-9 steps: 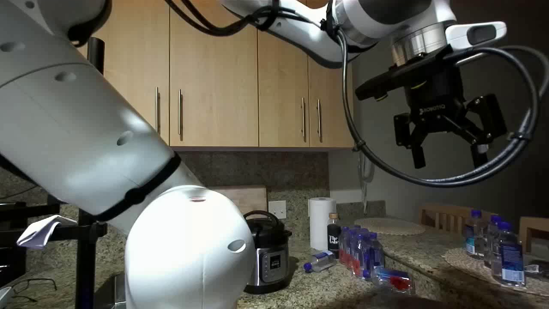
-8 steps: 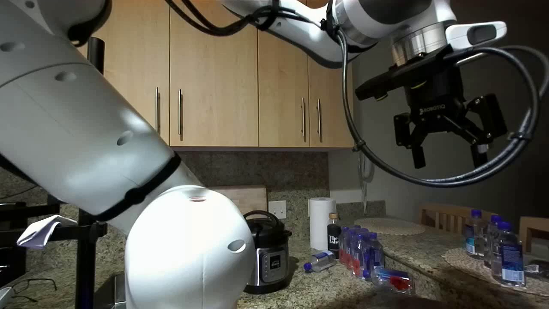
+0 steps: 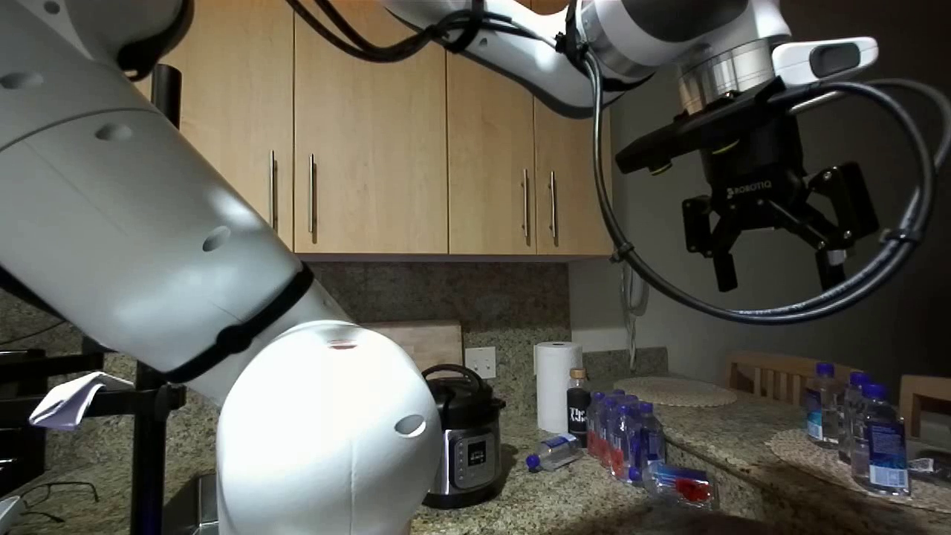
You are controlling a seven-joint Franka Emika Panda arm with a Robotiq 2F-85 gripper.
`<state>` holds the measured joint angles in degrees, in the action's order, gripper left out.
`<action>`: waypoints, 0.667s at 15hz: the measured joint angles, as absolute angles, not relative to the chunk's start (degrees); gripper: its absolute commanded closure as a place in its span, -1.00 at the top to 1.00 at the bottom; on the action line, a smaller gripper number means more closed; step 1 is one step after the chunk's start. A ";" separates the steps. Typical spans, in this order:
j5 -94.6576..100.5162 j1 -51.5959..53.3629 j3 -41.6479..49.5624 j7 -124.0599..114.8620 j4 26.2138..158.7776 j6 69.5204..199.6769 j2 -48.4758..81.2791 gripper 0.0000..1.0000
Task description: Move the towel to the left
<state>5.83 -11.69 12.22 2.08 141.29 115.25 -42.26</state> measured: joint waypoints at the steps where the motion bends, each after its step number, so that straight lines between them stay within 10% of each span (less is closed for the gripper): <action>1: 5.83 -11.69 12.22 2.08 141.29 115.25 -42.23 1.00; 10: 5.41 -9.56 11.23 2.04 141.99 122.31 -31.46 1.00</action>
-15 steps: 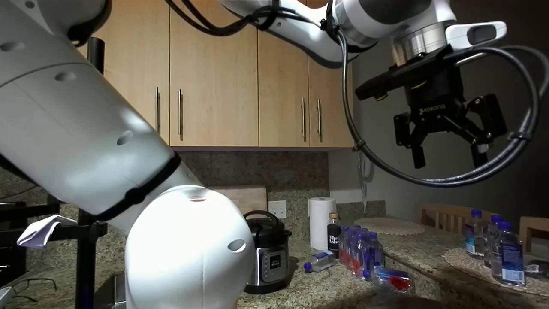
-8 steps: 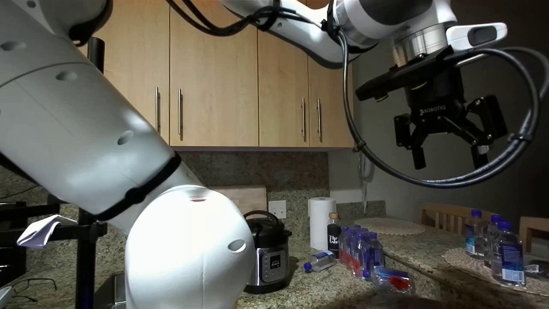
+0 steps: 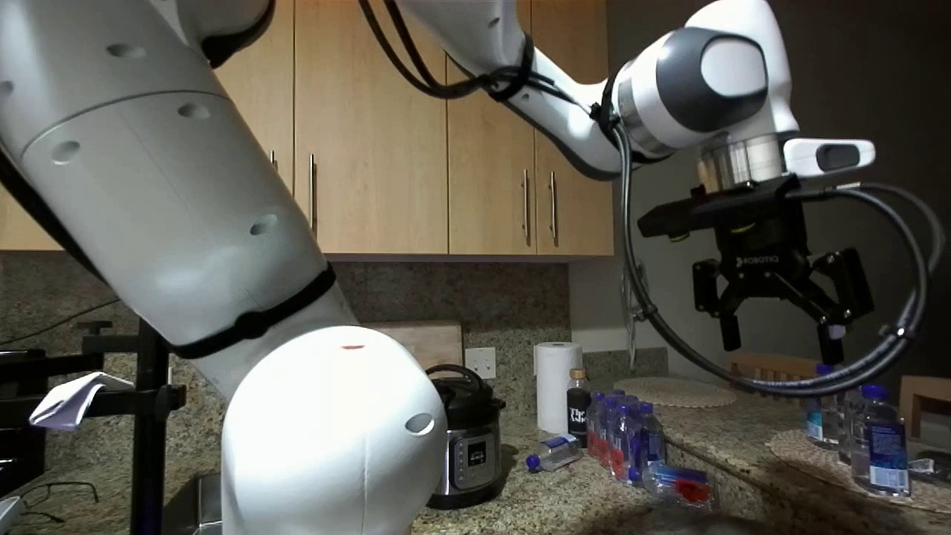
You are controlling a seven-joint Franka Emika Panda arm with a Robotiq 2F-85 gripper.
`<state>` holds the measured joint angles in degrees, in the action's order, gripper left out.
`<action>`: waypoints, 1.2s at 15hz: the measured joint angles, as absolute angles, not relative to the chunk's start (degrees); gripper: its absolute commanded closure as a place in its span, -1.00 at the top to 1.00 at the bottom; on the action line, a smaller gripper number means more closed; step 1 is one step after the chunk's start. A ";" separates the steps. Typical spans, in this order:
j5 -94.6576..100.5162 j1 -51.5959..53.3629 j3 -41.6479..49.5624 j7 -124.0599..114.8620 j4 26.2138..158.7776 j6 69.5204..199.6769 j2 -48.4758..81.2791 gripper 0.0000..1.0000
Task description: Move the towel to the left
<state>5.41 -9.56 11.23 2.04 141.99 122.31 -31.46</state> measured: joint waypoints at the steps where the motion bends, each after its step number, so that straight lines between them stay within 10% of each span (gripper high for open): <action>1: 5.41 -9.38 10.86 2.03 142.28 124.08 -29.26 1.00; 18: 6.22 -9.37 9.32 -3.98 141.81 137.17 0.48 1.00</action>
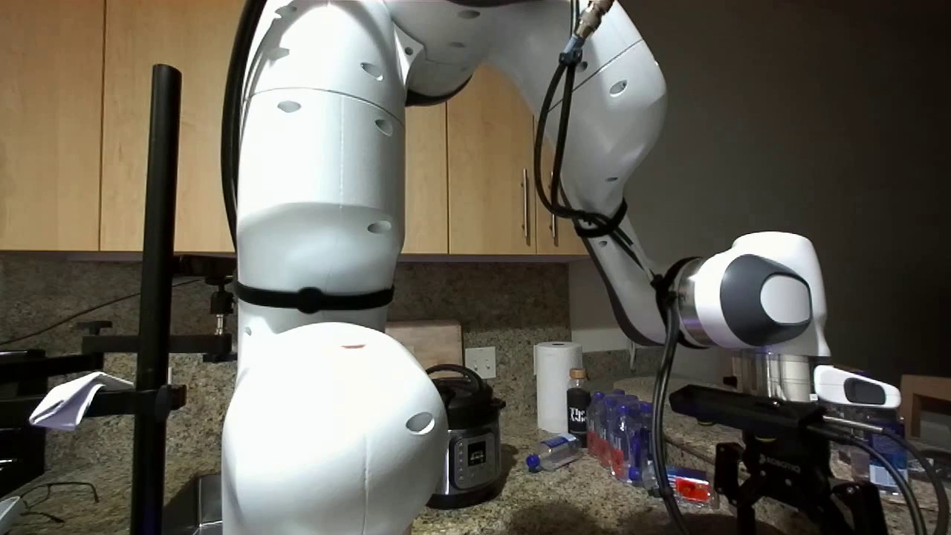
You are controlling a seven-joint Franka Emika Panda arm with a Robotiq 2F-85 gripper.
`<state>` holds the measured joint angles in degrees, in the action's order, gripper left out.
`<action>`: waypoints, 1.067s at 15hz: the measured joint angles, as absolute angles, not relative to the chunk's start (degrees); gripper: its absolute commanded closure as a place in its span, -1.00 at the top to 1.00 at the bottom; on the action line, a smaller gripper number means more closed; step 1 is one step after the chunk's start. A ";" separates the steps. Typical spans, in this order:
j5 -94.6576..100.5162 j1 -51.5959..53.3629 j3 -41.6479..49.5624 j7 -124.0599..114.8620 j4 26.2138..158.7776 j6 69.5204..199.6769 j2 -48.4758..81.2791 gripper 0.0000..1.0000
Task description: Move the towel to the left
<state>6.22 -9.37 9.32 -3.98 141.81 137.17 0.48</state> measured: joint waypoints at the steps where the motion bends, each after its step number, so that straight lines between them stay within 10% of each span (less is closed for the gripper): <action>1: 6.22 -9.37 9.32 -3.99 141.76 137.17 0.48 1.00; 16: -0.26 -10.07 8.36 0.63 129.49 134.20 21.34 1.00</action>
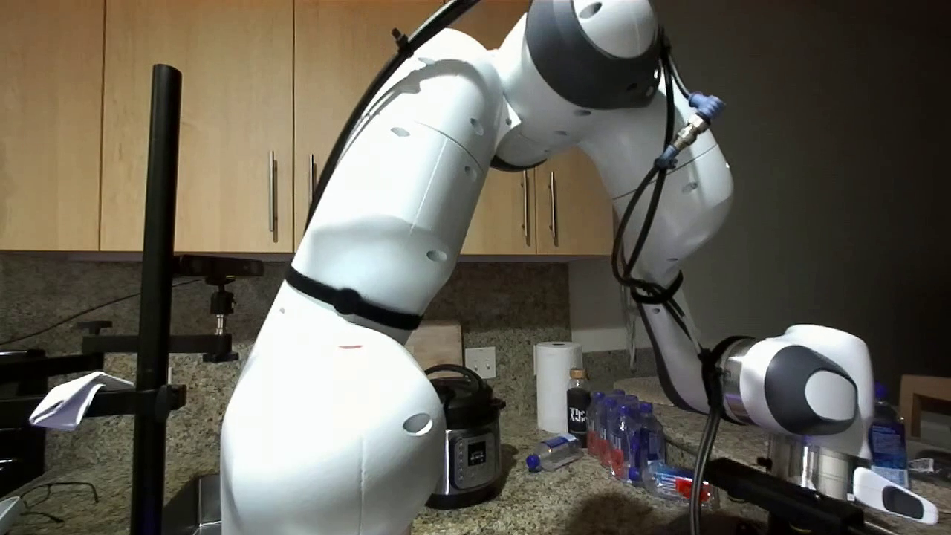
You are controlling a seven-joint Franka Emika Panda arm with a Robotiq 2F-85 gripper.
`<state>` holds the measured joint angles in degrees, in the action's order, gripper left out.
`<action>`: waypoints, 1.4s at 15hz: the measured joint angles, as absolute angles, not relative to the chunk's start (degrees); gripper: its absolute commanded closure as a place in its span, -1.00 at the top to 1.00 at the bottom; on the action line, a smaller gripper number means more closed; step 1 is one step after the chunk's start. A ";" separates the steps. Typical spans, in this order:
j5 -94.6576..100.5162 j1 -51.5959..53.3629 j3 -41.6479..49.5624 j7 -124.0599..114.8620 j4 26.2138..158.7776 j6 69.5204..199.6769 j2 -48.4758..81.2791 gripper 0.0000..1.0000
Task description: Move the towel to the left
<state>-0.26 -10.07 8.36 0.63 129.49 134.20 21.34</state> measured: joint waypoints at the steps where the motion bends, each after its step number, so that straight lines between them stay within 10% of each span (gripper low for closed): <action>1: -1.71 -10.56 7.99 1.78 127.44 132.47 23.07 1.00; 21: -26.57 -27.18 4.21 22.27 100.28 101.78 36.36 1.00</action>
<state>-26.57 -27.18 4.21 22.27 100.28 101.78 36.36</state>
